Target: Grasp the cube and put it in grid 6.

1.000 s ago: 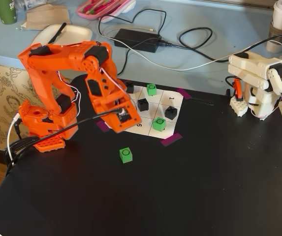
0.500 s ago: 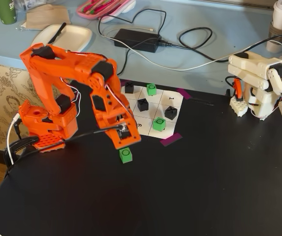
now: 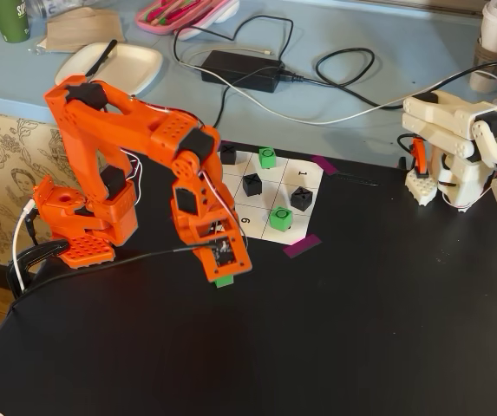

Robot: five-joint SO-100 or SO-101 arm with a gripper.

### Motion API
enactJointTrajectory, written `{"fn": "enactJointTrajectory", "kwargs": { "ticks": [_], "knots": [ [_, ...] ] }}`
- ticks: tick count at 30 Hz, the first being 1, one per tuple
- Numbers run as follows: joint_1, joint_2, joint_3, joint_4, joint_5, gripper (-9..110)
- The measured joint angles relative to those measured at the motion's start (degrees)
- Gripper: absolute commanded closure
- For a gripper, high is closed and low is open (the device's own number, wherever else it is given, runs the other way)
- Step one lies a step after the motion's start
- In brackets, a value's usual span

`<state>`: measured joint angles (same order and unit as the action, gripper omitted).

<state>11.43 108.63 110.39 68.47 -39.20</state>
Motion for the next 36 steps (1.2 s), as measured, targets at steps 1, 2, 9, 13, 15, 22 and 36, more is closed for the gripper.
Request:
{"fn": "enactJointTrajectory", "kwargs": {
  "ticks": [1, 2, 9, 13, 15, 22, 36],
  "knots": [
    [0.0, -0.5, 0.0, -0.2, 0.0, 78],
    [0.0, -0.8, 0.0, -0.4, 0.0, 78],
    [0.0, -2.5, 0.0, -0.7, 0.0, 78],
    [0.0, -3.1, 0.0, -0.7, 0.3, 78],
    [0.0, -3.1, 0.0, -0.7, 0.3, 78],
    [0.0, -5.0, -0.2, -1.0, 0.6, 78],
    [0.0, -6.9, -5.1, 5.4, 4.7, 79]
  ]
}}
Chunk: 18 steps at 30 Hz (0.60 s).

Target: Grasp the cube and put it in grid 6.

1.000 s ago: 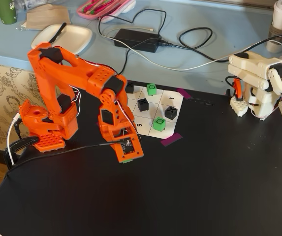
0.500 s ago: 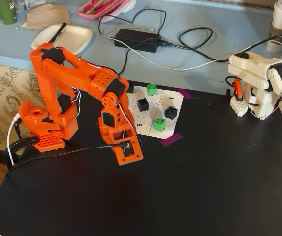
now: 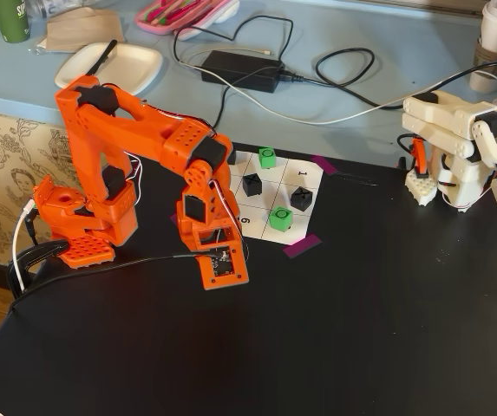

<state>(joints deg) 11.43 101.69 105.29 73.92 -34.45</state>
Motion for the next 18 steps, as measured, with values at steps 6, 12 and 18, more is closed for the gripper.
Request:
{"fn": "enactJointTrajectory", "kwargs": {
  "ticks": [6, 12, 18],
  "knots": [
    [0.0, -0.5, 0.0, 0.7, 0.2, 79],
    [0.9, -0.5, 0.0, 0.4, 0.2, 79],
    [0.4, -0.5, 0.0, 0.8, -1.3, 78]
  ]
}}
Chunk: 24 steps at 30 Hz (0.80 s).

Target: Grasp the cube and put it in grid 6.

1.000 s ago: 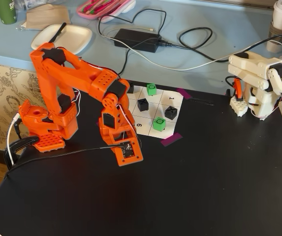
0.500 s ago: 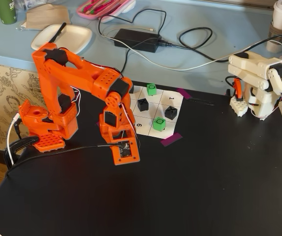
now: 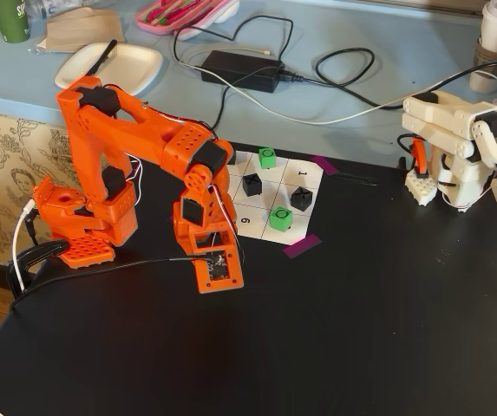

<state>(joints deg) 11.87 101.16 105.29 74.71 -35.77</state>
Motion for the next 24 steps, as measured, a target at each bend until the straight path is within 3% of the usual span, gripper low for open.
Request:
{"fn": "enactJointTrajectory", "kwargs": {
  "ticks": [16, 17, 20, 24],
  "knots": [
    [-2.2, -6.3, 3.0, -8.8, -3.3, 78],
    [-2.2, -6.4, 3.3, -9.3, -3.3, 79],
    [-2.0, -6.4, 4.8, -10.4, -3.7, 101],
    [-2.0, -6.2, 6.9, -13.0, -3.7, 101]
  ]
}}
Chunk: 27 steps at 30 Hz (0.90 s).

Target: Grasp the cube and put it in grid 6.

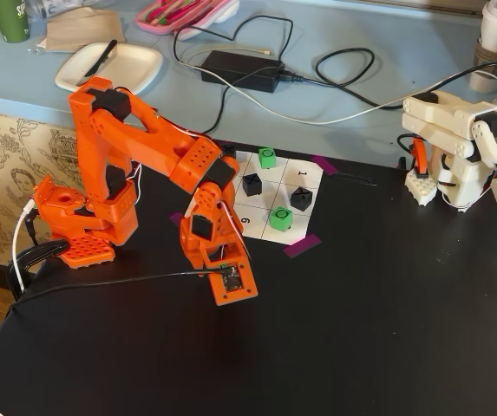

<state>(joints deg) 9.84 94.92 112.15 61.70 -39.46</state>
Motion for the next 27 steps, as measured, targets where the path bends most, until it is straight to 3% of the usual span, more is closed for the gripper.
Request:
{"fn": "enactJointTrajectory", "kwargs": {
  "ticks": [9, 21, 27],
  "knots": [
    [-7.4, 3.3, -3.3, 3.0, 4.8, 101],
    [-35.2, 2.0, -21.5, 17.0, 17.1, 101],
    [-37.3, -1.5, -21.9, 16.3, 18.1, 101]
  ]
}}
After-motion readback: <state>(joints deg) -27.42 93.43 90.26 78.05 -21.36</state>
